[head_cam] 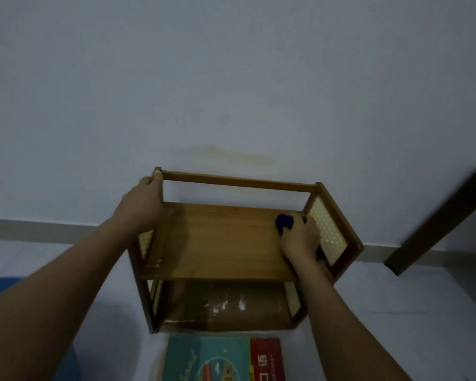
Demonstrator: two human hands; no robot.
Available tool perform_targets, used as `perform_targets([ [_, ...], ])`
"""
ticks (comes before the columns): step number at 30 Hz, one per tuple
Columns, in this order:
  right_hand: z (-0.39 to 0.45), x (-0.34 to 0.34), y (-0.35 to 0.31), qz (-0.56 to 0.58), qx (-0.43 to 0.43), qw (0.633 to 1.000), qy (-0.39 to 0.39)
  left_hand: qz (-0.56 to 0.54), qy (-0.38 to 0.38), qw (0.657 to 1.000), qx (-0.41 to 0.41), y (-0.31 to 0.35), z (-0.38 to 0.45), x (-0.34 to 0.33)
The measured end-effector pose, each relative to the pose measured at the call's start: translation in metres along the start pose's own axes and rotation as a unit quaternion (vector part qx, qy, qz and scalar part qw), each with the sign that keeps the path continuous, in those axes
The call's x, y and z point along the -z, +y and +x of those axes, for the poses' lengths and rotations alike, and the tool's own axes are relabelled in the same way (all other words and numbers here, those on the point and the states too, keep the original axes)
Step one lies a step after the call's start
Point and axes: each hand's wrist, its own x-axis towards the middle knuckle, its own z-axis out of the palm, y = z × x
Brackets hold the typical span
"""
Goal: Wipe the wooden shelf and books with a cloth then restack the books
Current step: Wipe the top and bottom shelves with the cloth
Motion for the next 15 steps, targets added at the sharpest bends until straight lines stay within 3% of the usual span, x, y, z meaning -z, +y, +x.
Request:
perform_targets([
  [2,0.004,-0.020,-0.037,0.003,-0.050,0.999,-0.016,0.010,0.002,1.000,-0.001,-0.004,0.001,-0.002],
  [4,-0.010,-0.042,-0.080,0.018,-0.016,0.998,-0.060,0.015,0.002,1.000,-0.004,-0.006,0.003,-0.003],
  [6,-0.043,-0.058,-0.126,0.040,0.080,0.987,-0.134,0.016,0.001,1.000,-0.001,-0.006,0.004,-0.003],
  [9,-0.113,-0.061,-0.164,0.014,0.237,0.935,-0.265,0.012,-0.010,1.000,0.013,-0.003,0.002,-0.002],
  [13,-0.158,-0.037,-0.120,0.042,0.329,0.906,-0.263,0.008,0.005,1.000,0.002,-0.006,0.002,-0.004],
  [15,-0.144,-0.020,-0.082,0.052,0.317,0.913,-0.251,0.004,0.010,1.000,0.000,-0.007,0.003,-0.004],
])
